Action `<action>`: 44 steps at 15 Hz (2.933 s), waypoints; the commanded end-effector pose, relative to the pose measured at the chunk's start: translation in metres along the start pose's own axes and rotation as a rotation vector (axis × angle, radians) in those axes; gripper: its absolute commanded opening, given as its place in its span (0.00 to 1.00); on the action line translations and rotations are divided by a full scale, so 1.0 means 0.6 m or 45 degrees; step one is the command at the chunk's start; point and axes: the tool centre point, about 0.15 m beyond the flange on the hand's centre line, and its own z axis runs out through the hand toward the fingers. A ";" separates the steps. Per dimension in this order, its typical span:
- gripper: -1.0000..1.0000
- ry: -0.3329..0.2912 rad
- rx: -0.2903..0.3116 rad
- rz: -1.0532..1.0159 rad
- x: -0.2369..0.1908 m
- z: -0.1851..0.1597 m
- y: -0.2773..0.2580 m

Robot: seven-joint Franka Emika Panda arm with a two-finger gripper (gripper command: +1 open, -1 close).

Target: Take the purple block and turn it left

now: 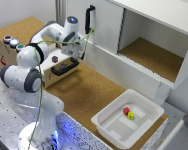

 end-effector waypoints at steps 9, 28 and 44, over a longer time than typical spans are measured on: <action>1.00 -0.300 0.084 -0.033 0.009 0.136 -0.144; 1.00 -0.245 0.042 0.264 -0.037 0.324 -0.115; 0.00 -0.273 -0.046 0.226 -0.013 0.300 -0.122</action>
